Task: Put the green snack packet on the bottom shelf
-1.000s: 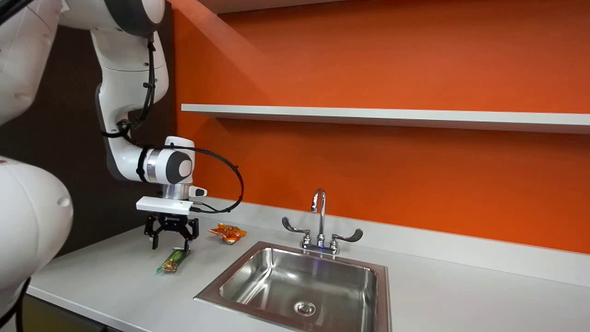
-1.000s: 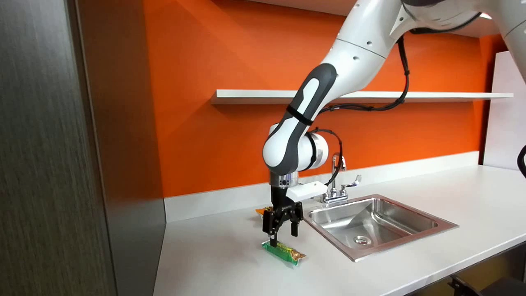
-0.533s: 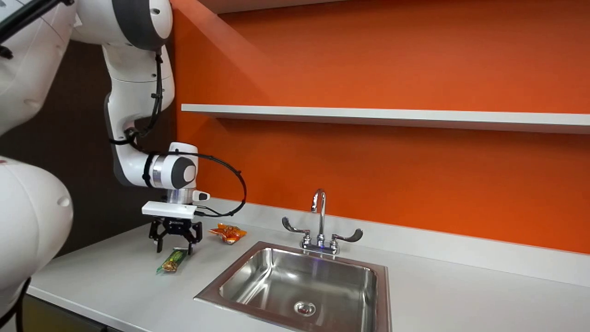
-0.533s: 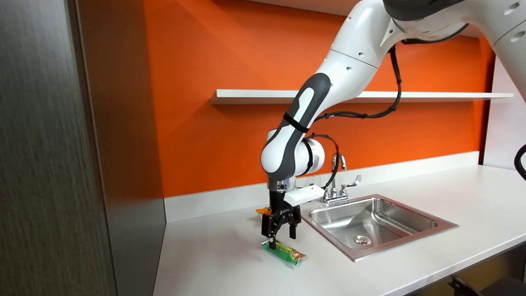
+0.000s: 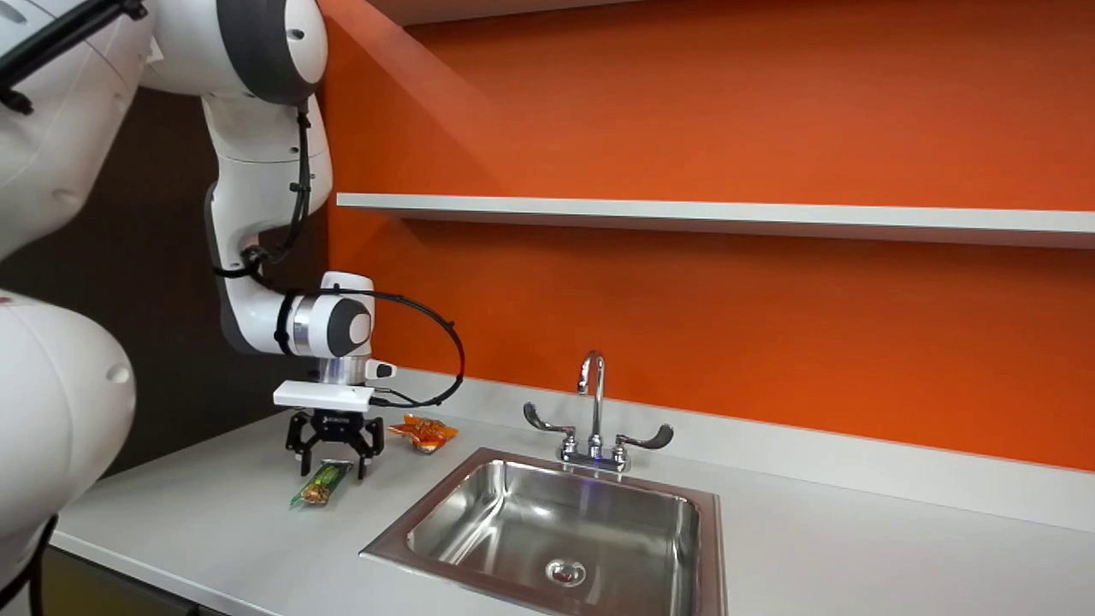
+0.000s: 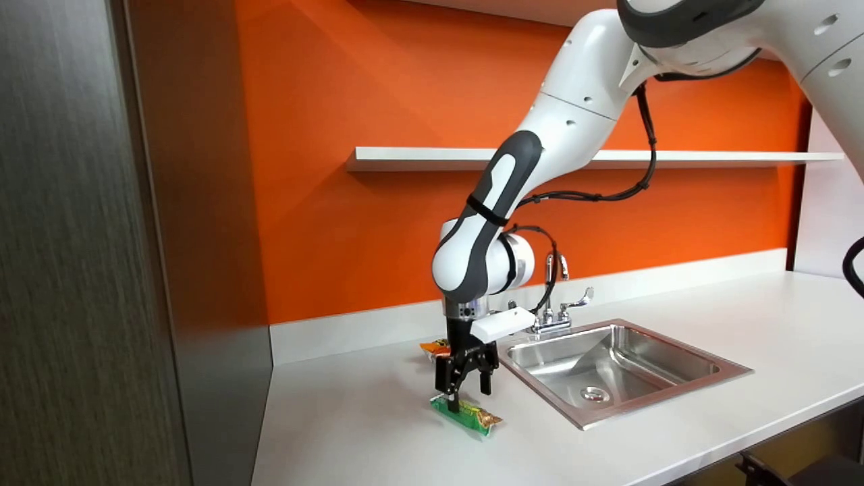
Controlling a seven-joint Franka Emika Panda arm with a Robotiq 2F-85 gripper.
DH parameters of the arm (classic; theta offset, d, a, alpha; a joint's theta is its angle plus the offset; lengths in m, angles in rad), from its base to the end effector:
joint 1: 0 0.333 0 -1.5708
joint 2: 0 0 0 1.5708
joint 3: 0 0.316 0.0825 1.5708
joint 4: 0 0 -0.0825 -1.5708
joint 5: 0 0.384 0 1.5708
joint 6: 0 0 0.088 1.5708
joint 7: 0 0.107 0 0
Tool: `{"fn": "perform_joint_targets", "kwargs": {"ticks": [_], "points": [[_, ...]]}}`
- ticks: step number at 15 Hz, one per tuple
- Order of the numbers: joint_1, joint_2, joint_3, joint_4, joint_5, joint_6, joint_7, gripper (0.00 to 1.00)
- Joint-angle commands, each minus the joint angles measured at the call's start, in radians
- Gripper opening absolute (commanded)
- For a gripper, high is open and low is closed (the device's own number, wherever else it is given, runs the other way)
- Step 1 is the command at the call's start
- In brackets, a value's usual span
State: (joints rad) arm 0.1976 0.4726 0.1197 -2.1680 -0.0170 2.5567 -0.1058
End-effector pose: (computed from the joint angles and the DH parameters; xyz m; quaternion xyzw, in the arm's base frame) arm 0.5251 0.1746 0.1675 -0.9763 -0.2116 0.0423 0.0187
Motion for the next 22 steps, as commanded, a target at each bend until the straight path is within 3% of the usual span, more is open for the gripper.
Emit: {"fn": "perform_joint_targets", "kwargs": {"ticks": [1,19,20,21,22], "points": [[0.001,0.011,0.000,0.012,-0.030,-0.010,0.030,1.00],[0.026,0.024,0.014,0.009,-0.028,-0.011,0.031,1.00],[0.026,0.025,0.015,0.010,-0.026,-0.011,0.029,0.93],[0.026,0.025,0.016,0.010,-0.026,-0.010,0.029,0.74],[0.025,0.026,0.018,0.011,-0.024,-0.010,0.028,0.65]]}}
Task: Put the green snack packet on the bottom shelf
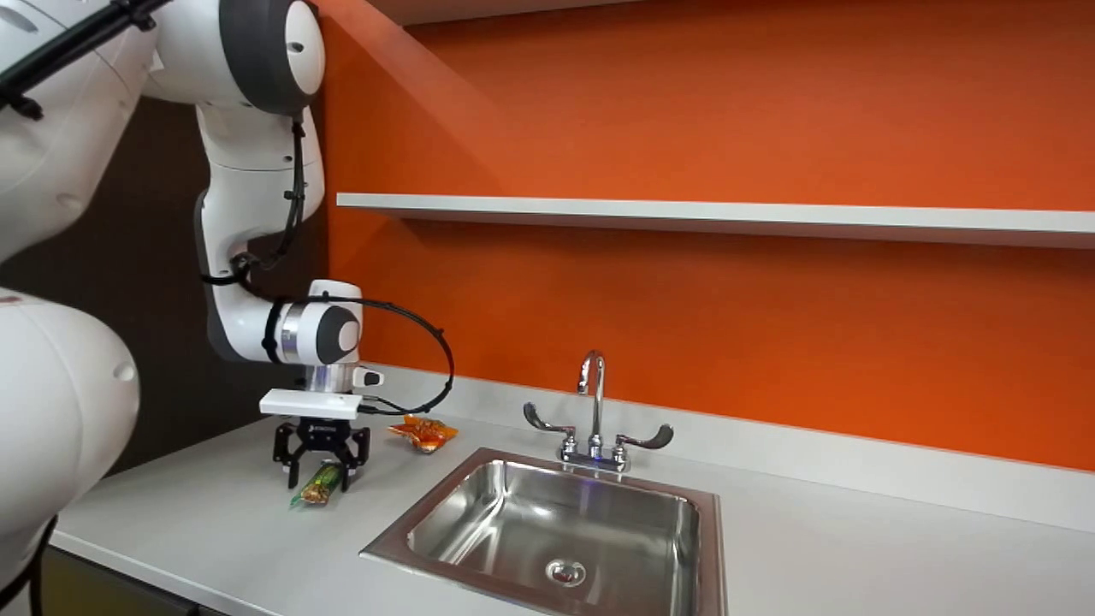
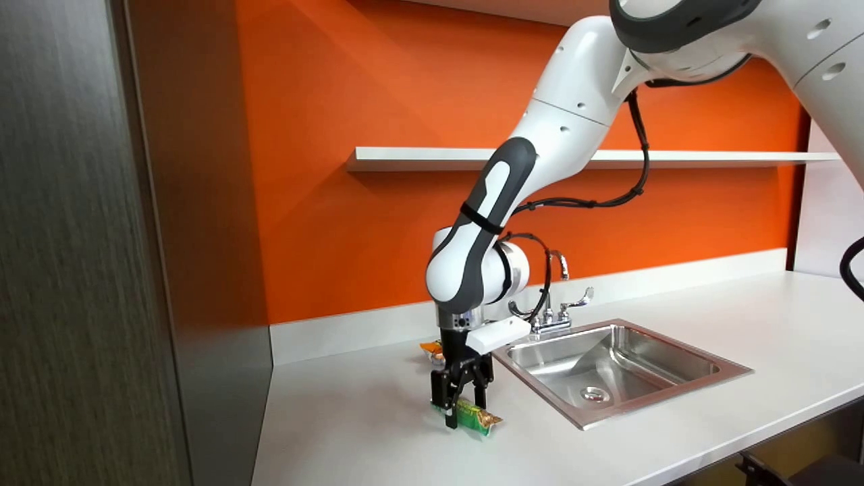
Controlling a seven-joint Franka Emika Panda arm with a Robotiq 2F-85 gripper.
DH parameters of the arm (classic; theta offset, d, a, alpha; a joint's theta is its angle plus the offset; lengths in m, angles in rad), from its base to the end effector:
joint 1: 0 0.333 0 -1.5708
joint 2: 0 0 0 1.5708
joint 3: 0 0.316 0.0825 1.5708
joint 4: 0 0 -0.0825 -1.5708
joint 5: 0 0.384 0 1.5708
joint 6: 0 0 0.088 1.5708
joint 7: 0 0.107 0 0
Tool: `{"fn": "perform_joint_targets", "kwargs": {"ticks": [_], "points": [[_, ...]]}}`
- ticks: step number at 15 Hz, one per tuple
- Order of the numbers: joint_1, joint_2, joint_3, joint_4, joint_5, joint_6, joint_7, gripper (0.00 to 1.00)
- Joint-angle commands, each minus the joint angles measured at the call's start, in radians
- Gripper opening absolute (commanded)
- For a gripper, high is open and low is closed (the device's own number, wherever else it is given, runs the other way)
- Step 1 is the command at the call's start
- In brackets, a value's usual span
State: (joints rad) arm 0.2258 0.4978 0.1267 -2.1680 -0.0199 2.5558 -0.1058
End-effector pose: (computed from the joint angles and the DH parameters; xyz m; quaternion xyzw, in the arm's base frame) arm 0.5143 0.1921 0.1539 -0.9716 -0.2293 0.0555 0.0188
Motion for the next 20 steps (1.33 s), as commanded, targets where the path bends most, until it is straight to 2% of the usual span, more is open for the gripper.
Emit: {"fn": "perform_joint_targets", "kwargs": {"ticks": [1,6,12,20], "points": [[-0.004,0.000,0.012,0.011,-0.021,-0.010,0.027,0.58],[-0.011,-0.006,0.016,0.023,-0.010,-0.014,0.026,0.19],[-0.020,-0.050,0.016,0.012,0.008,-0.030,0.051,0.18],[-0.063,-0.273,0.008,-0.113,0.058,-0.070,0.102,0.18]]}}
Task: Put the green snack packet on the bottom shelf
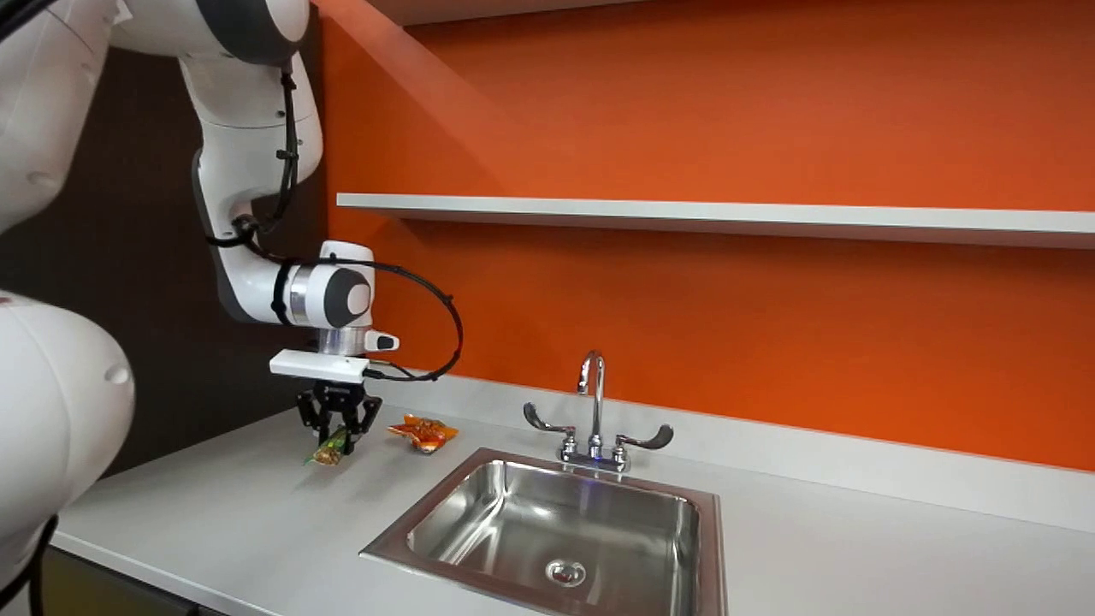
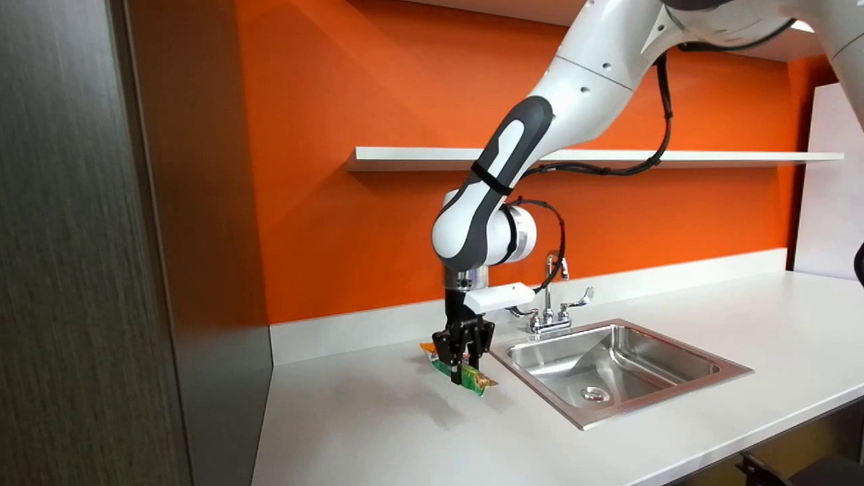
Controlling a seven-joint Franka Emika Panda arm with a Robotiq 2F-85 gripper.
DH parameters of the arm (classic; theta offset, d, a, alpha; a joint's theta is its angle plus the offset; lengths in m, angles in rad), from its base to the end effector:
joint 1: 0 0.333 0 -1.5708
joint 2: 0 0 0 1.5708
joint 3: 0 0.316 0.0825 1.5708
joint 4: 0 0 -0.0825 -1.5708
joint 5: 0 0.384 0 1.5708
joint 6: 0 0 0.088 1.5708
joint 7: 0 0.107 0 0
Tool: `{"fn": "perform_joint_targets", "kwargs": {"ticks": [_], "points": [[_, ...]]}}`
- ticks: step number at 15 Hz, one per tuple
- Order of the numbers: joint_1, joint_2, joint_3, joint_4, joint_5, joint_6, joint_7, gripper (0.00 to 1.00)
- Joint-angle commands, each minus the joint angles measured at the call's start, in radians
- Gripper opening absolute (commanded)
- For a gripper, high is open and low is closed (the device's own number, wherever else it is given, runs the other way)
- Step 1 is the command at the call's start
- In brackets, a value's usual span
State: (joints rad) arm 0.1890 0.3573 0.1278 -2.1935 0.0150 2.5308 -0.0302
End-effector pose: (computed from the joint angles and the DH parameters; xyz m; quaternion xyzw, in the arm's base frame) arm 0.5286 0.1737 0.2201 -0.9863 -0.1627 0.0124 0.0251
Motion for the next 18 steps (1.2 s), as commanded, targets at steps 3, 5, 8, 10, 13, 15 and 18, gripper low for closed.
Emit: {"fn": "perform_joint_targets", "kwargs": {"ticks": [3,5,8,10,13,15,18], "points": [[-0.045,-0.261,0.004,-0.164,0.040,-0.078,0.027,0.18],[-0.054,-0.355,0.002,-0.213,0.064,-0.098,0.017,0.18],[-0.059,-0.509,-0.010,-0.274,0.102,-0.136,0.008,0.18],[-0.058,-0.604,-0.024,-0.297,0.127,-0.166,0.010,0.18],[-0.058,-0.725,-0.049,-0.302,0.137,-0.218,0.019,0.18],[-0.062,-0.784,-0.061,-0.283,0.129,-0.249,0.028,0.18],[-0.066,-0.847,-0.074,-0.249,0.123,-0.268,0.038,0.18]]}}
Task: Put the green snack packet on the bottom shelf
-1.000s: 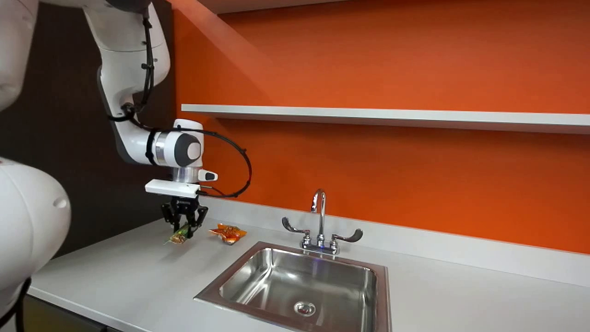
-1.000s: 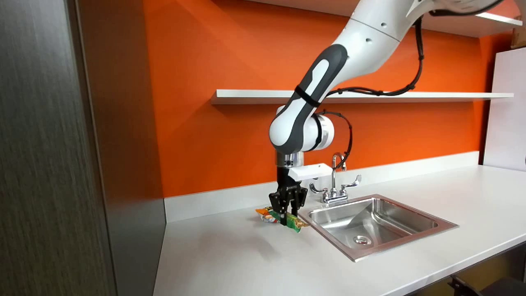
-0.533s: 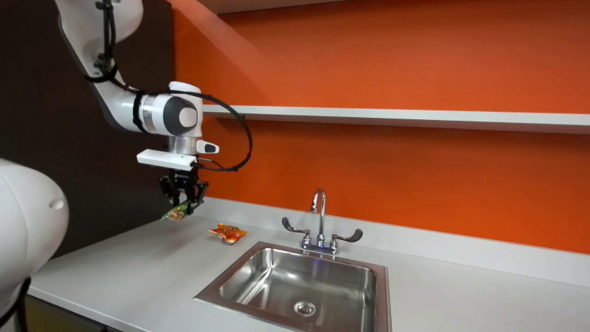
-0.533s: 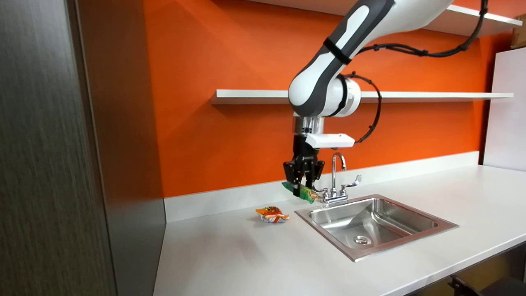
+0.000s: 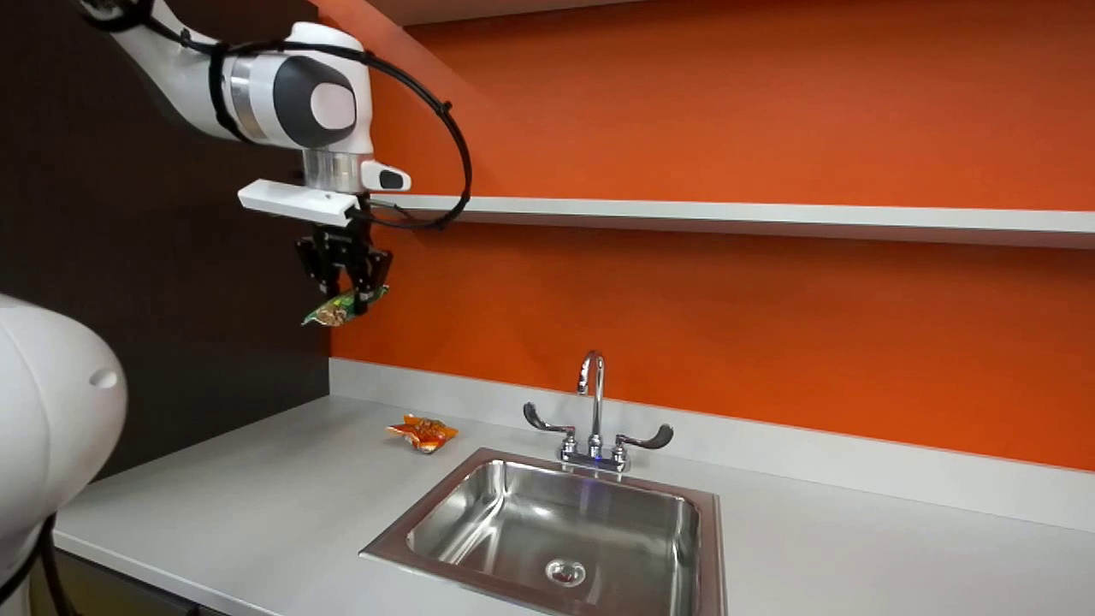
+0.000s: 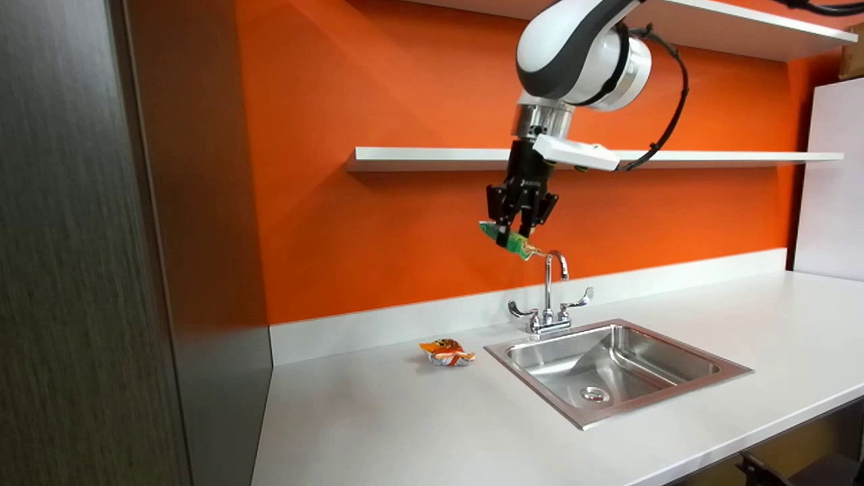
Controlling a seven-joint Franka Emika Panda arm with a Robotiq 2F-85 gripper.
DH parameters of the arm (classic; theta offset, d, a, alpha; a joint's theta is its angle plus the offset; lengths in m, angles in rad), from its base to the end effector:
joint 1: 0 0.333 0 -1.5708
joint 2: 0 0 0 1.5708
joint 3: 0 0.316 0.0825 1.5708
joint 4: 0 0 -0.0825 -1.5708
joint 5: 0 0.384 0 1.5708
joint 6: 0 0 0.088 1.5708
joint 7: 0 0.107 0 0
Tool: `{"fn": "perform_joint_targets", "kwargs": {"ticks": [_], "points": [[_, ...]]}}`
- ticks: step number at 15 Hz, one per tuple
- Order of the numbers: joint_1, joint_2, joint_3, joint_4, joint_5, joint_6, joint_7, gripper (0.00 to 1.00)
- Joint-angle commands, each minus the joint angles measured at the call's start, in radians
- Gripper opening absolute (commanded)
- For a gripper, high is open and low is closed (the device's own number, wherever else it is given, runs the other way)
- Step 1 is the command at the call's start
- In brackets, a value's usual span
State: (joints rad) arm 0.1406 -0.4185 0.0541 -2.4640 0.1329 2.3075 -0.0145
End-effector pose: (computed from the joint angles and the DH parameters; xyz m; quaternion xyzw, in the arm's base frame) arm 0.4301 0.0886 0.4724 -0.9884 -0.0649 -0.1261 0.0550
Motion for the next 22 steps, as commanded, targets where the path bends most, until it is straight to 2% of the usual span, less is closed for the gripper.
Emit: {"fn": "perform_joint_targets", "kwargs": {"ticks": [1,5,11,16,22], "points": [[-0.019,-0.079,-0.002,0.041,0.003,-0.047,0.029,0.18],[-0.031,-0.088,0.007,0.130,-0.013,-0.044,0.063,0.18],[-0.044,-0.023,0.016,0.324,-0.019,-0.049,0.116,0.18],[-0.062,0.122,0.040,0.556,-0.062,-0.083,0.176,0.18],[-0.068,0.350,0.072,0.845,-0.207,-0.196,0.274,0.18]]}}
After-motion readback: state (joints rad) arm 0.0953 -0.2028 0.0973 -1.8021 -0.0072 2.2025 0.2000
